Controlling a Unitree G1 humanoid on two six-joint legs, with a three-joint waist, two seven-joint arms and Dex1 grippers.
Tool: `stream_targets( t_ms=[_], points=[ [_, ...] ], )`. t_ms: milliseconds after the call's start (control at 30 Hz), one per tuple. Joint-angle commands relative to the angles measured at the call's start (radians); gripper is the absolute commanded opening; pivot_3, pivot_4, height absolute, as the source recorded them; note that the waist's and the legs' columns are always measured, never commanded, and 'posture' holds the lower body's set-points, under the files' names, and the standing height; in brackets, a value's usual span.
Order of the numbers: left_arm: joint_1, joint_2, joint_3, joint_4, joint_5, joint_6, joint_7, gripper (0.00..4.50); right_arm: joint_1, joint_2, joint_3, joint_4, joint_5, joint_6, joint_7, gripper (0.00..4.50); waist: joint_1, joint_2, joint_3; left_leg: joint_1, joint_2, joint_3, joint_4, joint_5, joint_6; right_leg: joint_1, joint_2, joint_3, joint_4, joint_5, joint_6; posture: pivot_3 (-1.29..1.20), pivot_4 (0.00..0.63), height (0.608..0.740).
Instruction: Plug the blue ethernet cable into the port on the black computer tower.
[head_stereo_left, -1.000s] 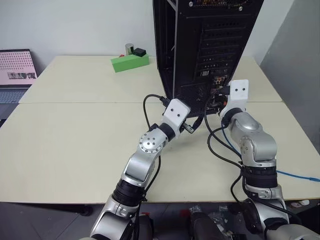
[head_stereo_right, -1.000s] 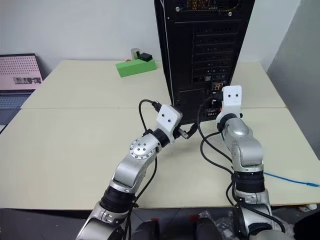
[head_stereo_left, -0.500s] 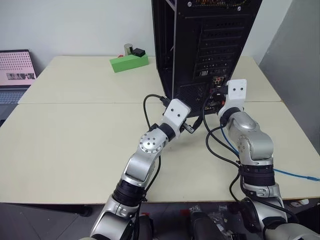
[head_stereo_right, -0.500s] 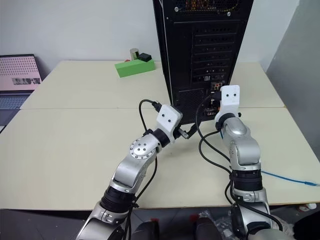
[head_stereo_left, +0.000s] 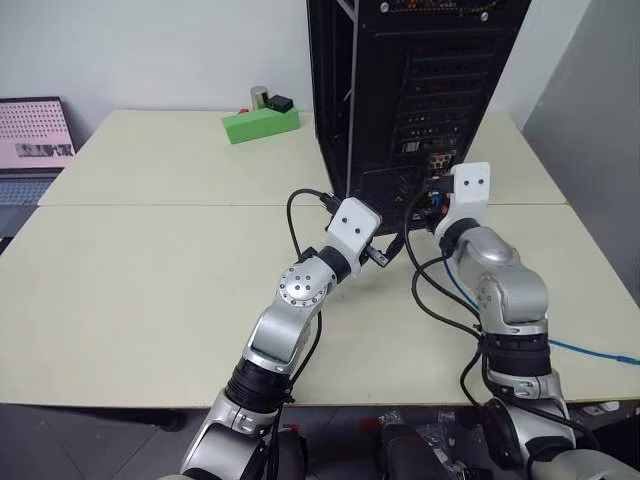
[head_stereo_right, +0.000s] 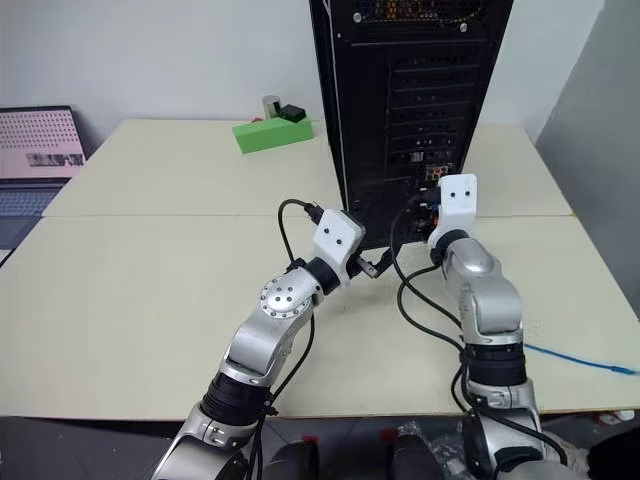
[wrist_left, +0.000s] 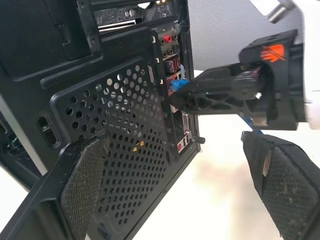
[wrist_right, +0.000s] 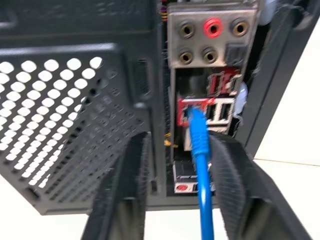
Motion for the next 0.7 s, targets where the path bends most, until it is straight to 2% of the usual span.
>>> stream_targets(
  t_ms=[33,133,300,467,700],
  points=[
    [-0.004,-0.003,0.004,-0.027,-0.013,-0.008,-0.014,4.5,0.021,-0.043,-0.005,-0.104,0.031,0.01,0.056,2.84,0.001,0.0,0.0,0.0,0.0,0.0,0.0,0.0,0.0,0.0,0.0,0.0,0.0,0.0,0.0,0.0,0.15,0.74],
    [0.006,0.034,0.027,-0.061,-0.039,0.055,-0.048,4.5,0.09,-0.147,-0.037,-0.19,0.083,0.004,0.176,3.51,0.005,0.0,0.0,0.0,0.0,0.0,0.0,0.0,0.0,0.0,0.0,0.0,0.0,0.0,0.0,0.0,0.15,0.74],
    [-0.009,0.126,0.065,-0.107,-0.067,0.121,-0.107,4.5,0.157,-0.27,-0.068,-0.195,0.113,-0.12,0.309,4.47,0.008,0.0,0.0,0.0,0.0,0.0,0.0,0.0,0.0,0.0,0.0,0.0,0.0,0.0,0.0,0.0,0.15,0.74],
    [-0.006,0.206,0.105,-0.177,-0.146,0.19,-0.201,4.5,0.232,-0.365,-0.16,-0.181,0.227,-0.175,0.474,4.47,0.012,0.0,0.0,0.0,0.0,0.0,0.0,0.0,0.0,0.0,0.0,-0.001,-0.001,0.0,0.0,0.0,0.15,0.74],
    [0.013,0.278,0.155,-0.242,-0.246,0.275,-0.273,4.5,0.259,-0.421,-0.259,-0.171,0.372,-0.147,0.564,4.47,0.012,0.0,0.0,0.0,0.0,0.0,0.0,0.0,0.0,0.0,0.0,-0.001,0.0,0.0,0.0,0.0,0.15,0.74]
  ],
)
